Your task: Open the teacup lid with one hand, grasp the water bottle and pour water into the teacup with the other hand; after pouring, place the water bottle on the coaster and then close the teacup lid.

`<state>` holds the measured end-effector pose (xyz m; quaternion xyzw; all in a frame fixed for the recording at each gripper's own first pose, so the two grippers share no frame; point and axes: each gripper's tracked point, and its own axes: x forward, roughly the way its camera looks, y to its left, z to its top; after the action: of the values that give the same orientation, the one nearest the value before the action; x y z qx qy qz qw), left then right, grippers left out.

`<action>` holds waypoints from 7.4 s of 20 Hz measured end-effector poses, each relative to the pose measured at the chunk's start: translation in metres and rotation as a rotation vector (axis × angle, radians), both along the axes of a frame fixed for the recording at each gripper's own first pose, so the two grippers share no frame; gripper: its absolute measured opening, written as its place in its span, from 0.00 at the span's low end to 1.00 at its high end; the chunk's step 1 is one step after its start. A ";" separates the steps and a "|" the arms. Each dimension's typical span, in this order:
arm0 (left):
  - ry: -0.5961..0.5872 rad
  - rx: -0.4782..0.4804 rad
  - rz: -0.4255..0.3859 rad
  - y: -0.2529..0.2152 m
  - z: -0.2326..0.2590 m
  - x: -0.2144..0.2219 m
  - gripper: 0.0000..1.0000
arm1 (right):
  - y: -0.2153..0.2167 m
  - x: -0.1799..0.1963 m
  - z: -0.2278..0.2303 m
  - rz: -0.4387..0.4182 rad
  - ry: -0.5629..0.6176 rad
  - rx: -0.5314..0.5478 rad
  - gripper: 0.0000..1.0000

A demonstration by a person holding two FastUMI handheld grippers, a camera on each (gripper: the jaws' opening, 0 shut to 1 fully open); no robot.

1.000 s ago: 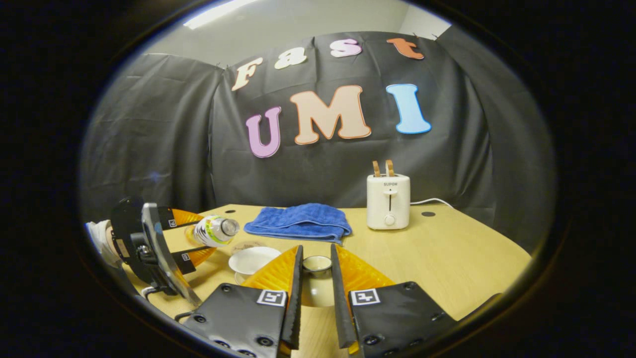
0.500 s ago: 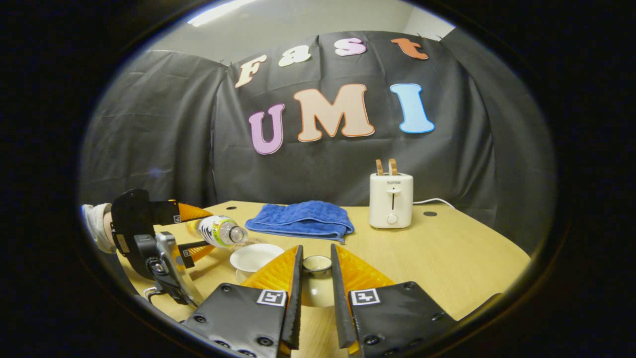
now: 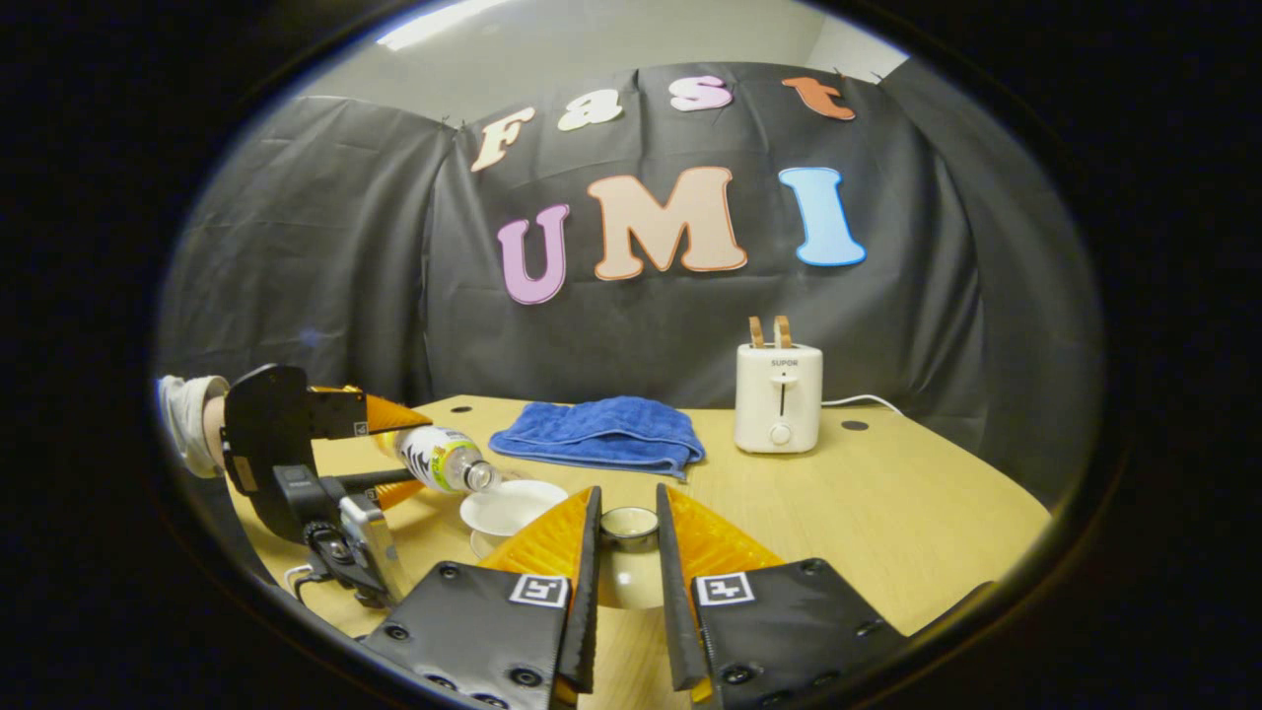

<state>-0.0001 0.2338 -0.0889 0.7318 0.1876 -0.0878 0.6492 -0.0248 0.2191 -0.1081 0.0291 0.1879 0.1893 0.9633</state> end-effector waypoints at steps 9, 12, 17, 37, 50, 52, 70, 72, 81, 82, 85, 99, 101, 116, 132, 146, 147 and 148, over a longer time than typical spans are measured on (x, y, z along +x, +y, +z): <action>0.042 0.109 -0.035 0.004 0.005 0.002 0.60 | 0.000 -0.003 0.001 0.004 -0.001 0.006 0.33; 0.048 0.149 -0.052 0.002 0.010 0.003 0.61 | 0.001 -0.004 0.001 0.007 -0.002 0.005 0.32; 0.043 0.195 -0.080 -0.004 0.017 0.008 0.61 | 0.000 -0.007 -0.002 0.007 0.005 0.009 0.32; 0.091 0.409 -0.129 -0.005 0.053 0.018 0.60 | -0.010 -0.009 -0.006 -0.003 0.011 0.028 0.32; 0.171 0.474 -0.114 0.000 0.049 0.014 0.61 | -0.014 -0.009 -0.008 -0.004 0.015 0.032 0.31; 0.183 0.481 -0.107 0.002 0.047 0.014 0.61 | -0.015 -0.009 -0.008 -0.006 0.015 0.034 0.32; 0.187 0.483 -0.111 0.000 0.048 0.014 0.61 | -0.014 -0.009 -0.013 -0.006 0.024 0.026 0.32; 0.187 0.479 -0.113 0.000 0.046 0.012 0.61 | -0.015 -0.010 -0.012 -0.009 0.023 0.024 0.32; 0.198 0.254 -0.103 -0.001 0.026 0.011 0.60 | -0.009 -0.010 -0.006 -0.001 0.014 0.015 0.33; 0.200 0.188 -0.100 -0.001 0.023 0.007 0.60 | -0.008 -0.010 -0.007 0.002 0.014 0.014 0.34; 0.203 -0.129 -0.040 -0.011 0.009 0.002 0.60 | -0.003 -0.011 -0.004 0.007 0.008 0.021 0.32; 0.090 -1.140 0.167 -0.028 0.028 0.007 0.60 | 0.024 -0.013 -0.005 0.054 0.010 -0.003 0.34; 0.067 -1.225 0.169 -0.030 0.034 0.013 0.59 | 0.027 -0.014 -0.004 0.056 0.012 0.000 0.32; -0.064 -1.579 0.210 -0.030 0.027 0.076 0.59 | 0.023 -0.016 -0.006 0.049 0.017 0.005 0.32; -0.090 -1.605 0.269 -0.021 0.013 0.077 0.69 | 0.026 -0.012 -0.006 0.054 0.020 0.027 0.31; -0.218 -1.534 0.295 0.005 0.037 0.025 0.88 | 0.086 0.017 0.017 0.139 -0.031 0.113 0.32; -0.240 -1.528 0.291 0.008 0.043 0.021 0.88 | 0.089 0.022 0.017 0.141 -0.034 0.115 0.33; -0.262 -1.520 0.285 0.011 0.048 0.017 0.88 | 0.093 0.022 0.015 0.145 -0.034 0.116 0.33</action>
<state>0.0169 0.2446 -0.0407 0.0600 0.0900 -0.0211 0.9939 -0.0024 0.3123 -0.0931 0.0682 0.1619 0.2695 0.9468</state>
